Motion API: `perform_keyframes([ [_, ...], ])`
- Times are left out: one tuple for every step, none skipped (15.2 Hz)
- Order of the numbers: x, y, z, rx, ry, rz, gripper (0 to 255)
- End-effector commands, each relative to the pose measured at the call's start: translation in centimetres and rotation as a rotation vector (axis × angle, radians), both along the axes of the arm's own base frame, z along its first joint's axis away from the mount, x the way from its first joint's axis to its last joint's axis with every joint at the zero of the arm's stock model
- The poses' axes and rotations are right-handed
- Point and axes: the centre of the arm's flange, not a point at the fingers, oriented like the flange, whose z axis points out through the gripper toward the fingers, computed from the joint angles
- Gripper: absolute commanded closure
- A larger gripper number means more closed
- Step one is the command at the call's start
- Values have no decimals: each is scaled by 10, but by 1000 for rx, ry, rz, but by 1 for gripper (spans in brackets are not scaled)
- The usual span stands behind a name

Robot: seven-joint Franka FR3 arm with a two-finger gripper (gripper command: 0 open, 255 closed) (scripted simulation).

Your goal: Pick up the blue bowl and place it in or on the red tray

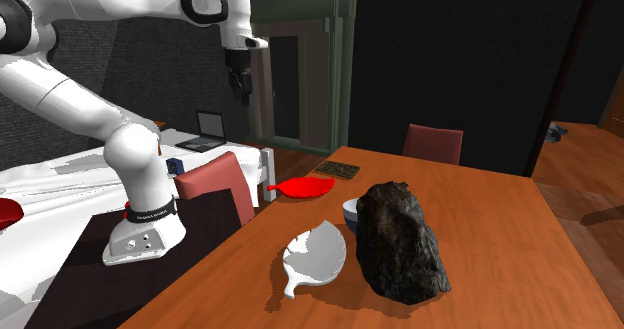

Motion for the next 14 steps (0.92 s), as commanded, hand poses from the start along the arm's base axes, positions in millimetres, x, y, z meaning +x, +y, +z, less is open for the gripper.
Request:
perform_keyframes([
  [0, 0, 0, 0, 0, 0, 0],
  [8, -2, -10, -11, -1, 1, 0],
  [16, -5, -19, -22, -1, 2, 0],
  [24, -8, -29, -33, -2, 3, 0],
  [32, -10, -38, -44, -3, 4, 0],
  [40, -13, -47, -55, -3, 4, 0],
  [48, -16, -57, -66, -4, 5, 0],
  [56, -19, -66, -77, -5, 6, 0],
  [64, -22, -75, -88, -5, 7, 0],
  [72, -25, -85, -99, -6, 8, 0],
  [80, -29, -94, -110, -7, 9, 0],
  [88, -32, -103, -121, -8, 10, 0],
  [96, -35, -112, -132, -8, 11, 0],
  [104, -39, -121, -143, -9, 11, 0],
])
